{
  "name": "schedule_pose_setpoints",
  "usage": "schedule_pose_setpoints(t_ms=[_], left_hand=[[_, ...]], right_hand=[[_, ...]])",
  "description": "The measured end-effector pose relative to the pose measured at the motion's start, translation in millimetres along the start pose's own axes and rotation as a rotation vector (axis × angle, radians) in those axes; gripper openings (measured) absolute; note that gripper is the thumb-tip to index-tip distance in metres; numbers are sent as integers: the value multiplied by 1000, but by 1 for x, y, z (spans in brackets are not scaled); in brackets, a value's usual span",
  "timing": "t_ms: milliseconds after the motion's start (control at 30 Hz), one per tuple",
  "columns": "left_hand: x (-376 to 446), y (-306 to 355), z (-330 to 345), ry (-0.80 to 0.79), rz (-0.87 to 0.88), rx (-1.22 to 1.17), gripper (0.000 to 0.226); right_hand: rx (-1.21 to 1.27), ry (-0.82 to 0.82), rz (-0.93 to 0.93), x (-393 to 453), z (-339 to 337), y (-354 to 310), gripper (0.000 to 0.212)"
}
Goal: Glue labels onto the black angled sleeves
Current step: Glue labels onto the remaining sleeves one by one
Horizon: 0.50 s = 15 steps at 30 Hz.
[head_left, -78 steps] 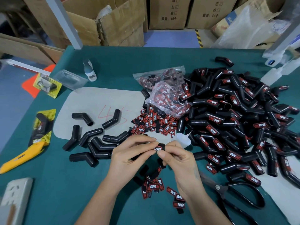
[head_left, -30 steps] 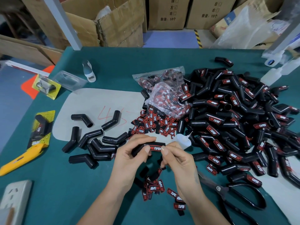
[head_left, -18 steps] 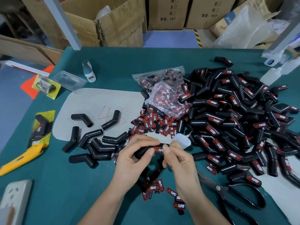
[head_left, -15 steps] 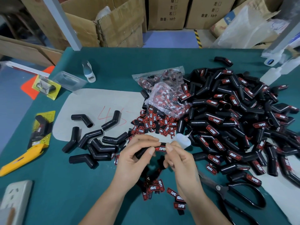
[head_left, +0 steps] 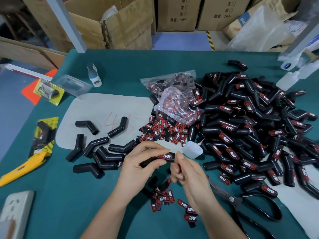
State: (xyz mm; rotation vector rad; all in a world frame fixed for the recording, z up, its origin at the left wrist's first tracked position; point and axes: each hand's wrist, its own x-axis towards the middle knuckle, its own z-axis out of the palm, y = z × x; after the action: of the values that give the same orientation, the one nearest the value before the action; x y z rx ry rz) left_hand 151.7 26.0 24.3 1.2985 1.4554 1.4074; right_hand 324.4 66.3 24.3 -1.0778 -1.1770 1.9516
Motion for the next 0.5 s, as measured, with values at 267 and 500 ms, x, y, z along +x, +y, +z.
schedule_pose_setpoints(t_ms=[267, 500], left_hand=[[-1, -1, -7, -74, -20, 53, 32], [-2, -2, -3, -21, 100, -61, 19]], right_hand=[[-76, -8, -113, 0, 2, -5, 33], [-166, -1, -173, 2, -1, -4, 28]])
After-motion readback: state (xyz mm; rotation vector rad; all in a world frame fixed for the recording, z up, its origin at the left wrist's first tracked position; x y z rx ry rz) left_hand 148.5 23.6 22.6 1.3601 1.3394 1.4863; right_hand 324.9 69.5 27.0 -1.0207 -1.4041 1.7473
